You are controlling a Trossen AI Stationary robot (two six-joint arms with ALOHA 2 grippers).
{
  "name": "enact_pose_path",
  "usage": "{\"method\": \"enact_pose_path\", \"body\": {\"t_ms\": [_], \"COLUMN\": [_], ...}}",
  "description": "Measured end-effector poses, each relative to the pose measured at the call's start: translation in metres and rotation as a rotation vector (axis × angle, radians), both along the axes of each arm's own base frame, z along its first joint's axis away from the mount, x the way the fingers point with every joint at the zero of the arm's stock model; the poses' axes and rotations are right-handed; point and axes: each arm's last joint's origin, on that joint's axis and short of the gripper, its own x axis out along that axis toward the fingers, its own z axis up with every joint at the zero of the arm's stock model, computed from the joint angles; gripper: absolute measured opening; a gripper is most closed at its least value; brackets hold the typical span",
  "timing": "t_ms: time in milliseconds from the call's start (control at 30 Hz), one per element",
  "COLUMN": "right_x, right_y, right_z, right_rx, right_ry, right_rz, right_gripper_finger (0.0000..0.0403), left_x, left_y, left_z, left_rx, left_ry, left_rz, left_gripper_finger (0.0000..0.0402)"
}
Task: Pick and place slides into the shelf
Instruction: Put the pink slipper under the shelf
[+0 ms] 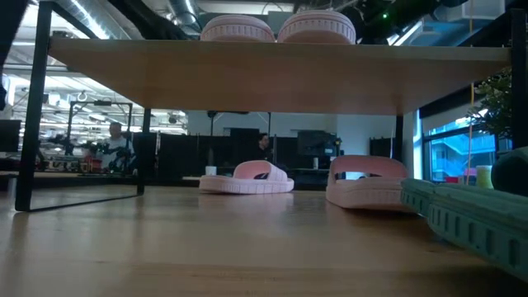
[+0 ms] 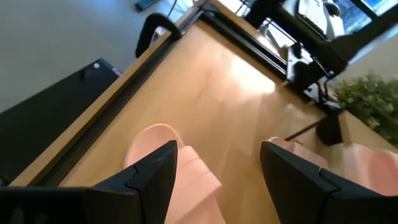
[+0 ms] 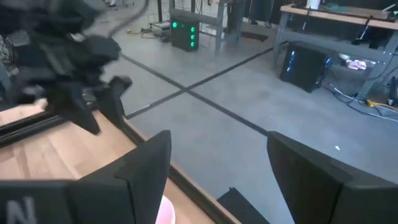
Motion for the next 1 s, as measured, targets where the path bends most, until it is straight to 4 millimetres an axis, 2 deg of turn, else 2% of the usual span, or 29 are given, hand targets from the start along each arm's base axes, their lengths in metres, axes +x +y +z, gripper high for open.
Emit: {"method": "enact_pose_path", "body": {"t_ms": [200,433,633,733,1000], "right_x": [-0.001,-0.006,-0.011,-0.014,-0.018], "right_y": [-0.004,-0.010,-0.016,-0.019,-0.024], "right_z": [0.007,0.008,0.008,0.008,0.008], "right_rx": [-0.042,-0.050,-0.053,-0.054,-0.051], "right_ry": [-0.056,-0.071,-0.069,-0.068,-0.068], "right_rz": [-0.016,-0.048,-0.077,-0.095,-0.121], "right_gripper_finger": [0.0265,0.0265,0.0265,0.0265,0.0265], "left_x": [0.008,0.012,0.014,0.015,0.028], "left_y": [0.020,0.027,0.023,0.023,0.029], "left_z": [-0.024,-0.041,-0.039,-0.041,-0.074], "left_rx": [-0.074,-0.151,-0.156,-0.198,-0.316], "left_ry": [0.034,0.101,0.022,0.006,0.042], "left_rz": [0.038,0.175,-0.003,-0.013,-0.030], "left_gripper_finger": [0.0221,0.0221,0.0221,0.0221,0.0221]}}
